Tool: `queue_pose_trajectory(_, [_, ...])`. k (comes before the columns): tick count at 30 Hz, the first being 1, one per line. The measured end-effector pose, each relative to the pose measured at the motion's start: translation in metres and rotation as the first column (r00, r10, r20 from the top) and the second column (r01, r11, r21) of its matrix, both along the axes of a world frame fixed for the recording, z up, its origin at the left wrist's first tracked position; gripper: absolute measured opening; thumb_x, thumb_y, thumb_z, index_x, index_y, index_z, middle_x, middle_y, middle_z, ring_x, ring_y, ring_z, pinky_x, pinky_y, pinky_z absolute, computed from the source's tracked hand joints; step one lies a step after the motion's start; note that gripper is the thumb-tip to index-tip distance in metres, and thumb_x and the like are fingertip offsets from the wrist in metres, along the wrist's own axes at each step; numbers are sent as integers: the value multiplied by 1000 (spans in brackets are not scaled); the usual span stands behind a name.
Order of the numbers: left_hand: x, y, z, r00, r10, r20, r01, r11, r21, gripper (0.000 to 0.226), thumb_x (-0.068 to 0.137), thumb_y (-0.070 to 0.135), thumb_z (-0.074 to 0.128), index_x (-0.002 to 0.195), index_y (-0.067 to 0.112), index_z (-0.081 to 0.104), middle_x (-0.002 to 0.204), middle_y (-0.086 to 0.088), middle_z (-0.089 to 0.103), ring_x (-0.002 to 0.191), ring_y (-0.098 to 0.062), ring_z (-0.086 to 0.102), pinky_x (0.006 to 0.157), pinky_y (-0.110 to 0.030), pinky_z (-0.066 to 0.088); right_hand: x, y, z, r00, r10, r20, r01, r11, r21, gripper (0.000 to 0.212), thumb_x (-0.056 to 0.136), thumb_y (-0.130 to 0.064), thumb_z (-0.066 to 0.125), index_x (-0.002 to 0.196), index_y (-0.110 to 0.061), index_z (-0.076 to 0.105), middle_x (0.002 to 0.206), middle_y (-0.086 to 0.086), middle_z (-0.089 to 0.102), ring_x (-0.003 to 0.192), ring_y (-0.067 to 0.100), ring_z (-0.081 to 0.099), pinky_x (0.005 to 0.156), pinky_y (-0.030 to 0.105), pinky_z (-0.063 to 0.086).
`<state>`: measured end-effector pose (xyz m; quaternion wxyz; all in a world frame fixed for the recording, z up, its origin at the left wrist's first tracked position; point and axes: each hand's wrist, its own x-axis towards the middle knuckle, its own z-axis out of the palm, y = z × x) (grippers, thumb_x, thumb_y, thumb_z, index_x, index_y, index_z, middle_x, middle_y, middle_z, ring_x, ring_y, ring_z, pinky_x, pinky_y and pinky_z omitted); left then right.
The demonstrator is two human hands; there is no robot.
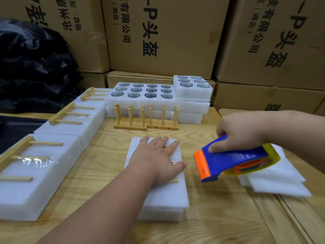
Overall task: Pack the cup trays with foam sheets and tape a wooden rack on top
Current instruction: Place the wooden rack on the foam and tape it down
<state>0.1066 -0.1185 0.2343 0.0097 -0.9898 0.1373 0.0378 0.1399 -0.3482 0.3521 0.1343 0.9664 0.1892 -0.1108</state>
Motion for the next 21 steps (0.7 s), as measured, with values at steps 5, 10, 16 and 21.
queue_pose_trajectory(5, [0, 1, 0, 1000, 1, 29, 0, 1000, -27, 76, 99, 68, 11, 160, 33, -19, 173, 3, 2, 158, -15, 1, 126, -48, -2, 6, 42, -8, 999, 11, -31, -15, 991, -135, 62, 82, -77, 53, 71, -17, 63, 67, 0, 61, 62, 20, 56, 54, 31, 39])
queue_pose_trajectory(10, [0, 0, 1, 1000, -2, 23, 3, 1000, -19, 73, 103, 62, 12, 163, 27, -10, 173, 2, 1, 158, -15, 0, 126, -49, -2, 9, 73, -12, 998, -28, -65, 14, 979, -201, 51, 84, -71, 58, 70, -22, 59, 73, 1, 60, 65, 20, 57, 56, 33, 40])
queue_pose_trajectory(16, [1, 0, 0, 999, -9, 34, 10, 1000, -30, 68, 105, 54, 14, 164, 25, -4, 173, 1, 6, 158, -15, 4, 126, -49, 0, 8, 106, -12, 998, -34, -56, 17, 959, -281, 38, 89, -57, 56, 76, -21, 58, 78, 2, 61, 64, 19, 55, 54, 31, 36])
queue_pose_trajectory(21, [0, -1, -2, 995, -42, 94, 48, 997, -60, 61, 105, 45, 16, 162, 23, 18, 167, -3, 23, 155, -20, 17, 124, -53, 6, 6, 124, -30, 995, -31, -99, 11, 981, -195, 40, 102, -41, 39, 111, -14, 68, 118, 10, 66, 90, 28, 54, 77, 37, 39])
